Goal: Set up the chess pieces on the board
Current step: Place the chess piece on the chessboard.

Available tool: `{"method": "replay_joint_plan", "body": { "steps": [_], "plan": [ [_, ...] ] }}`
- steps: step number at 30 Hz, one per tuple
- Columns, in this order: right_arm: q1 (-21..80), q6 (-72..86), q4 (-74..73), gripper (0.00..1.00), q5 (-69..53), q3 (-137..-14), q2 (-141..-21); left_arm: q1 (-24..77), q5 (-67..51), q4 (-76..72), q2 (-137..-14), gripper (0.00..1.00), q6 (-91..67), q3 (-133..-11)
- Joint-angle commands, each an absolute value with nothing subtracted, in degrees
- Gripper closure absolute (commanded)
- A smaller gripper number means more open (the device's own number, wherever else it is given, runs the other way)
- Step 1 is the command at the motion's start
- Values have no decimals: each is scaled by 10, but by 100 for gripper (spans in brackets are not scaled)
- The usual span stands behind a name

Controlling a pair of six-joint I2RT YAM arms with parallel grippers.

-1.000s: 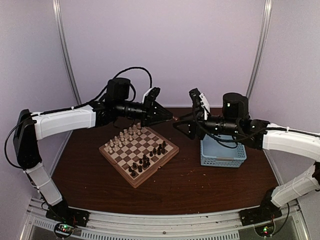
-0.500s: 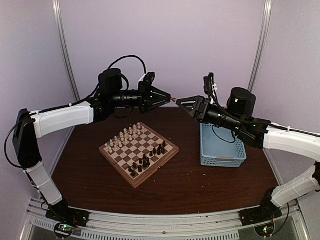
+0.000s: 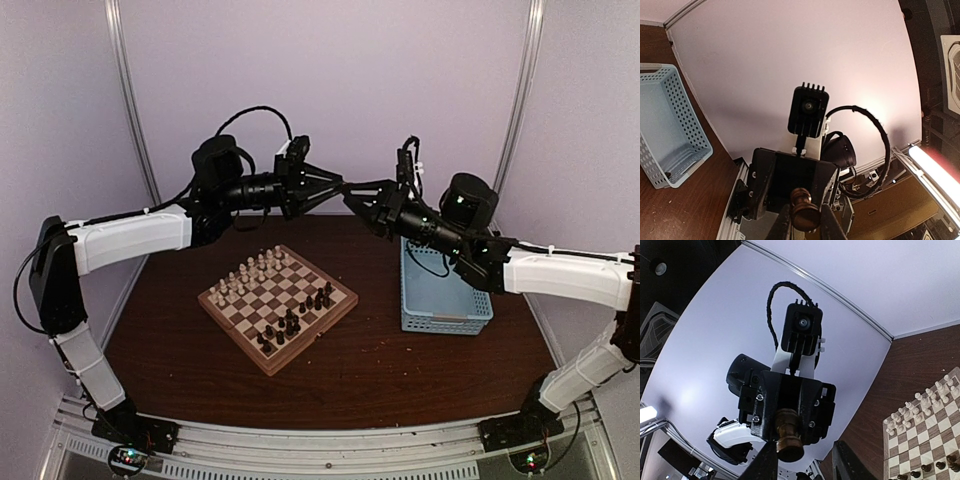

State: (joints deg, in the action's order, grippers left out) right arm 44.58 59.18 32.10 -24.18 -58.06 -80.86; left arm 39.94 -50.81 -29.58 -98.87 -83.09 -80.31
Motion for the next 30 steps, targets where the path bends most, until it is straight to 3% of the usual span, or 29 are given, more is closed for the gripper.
{"method": "replay_joint_plan", "body": {
  "steps": [1, 5, 8, 12, 21, 24, 30],
  "plan": [
    [443, 603, 368, 60, -250, -592, -802, 396, -515, -334, -988, 86, -837, -797],
    [443, 604, 384, 53, -249, -587, -795, 396, -516, -334, -989, 85, -837, -797],
    [442, 604, 376, 64, -252, -591, -794, 396, -517, -334, -989, 85, -837, -797],
    [442, 605, 379, 70, -253, -590, -794, 396, -517, -334, -990, 86, -836, -796],
    [441, 602, 381, 73, -249, -583, -788, 396, -516, -335, -992, 85, -836, -796],
    [441, 602, 380, 78, -248, -584, -788, 396, -516, -336, -992, 85, -836, -795],
    [440, 603, 392, 74, -242, -577, -785, 396, -516, -342, -991, 85, -837, -792]
  ]
}}
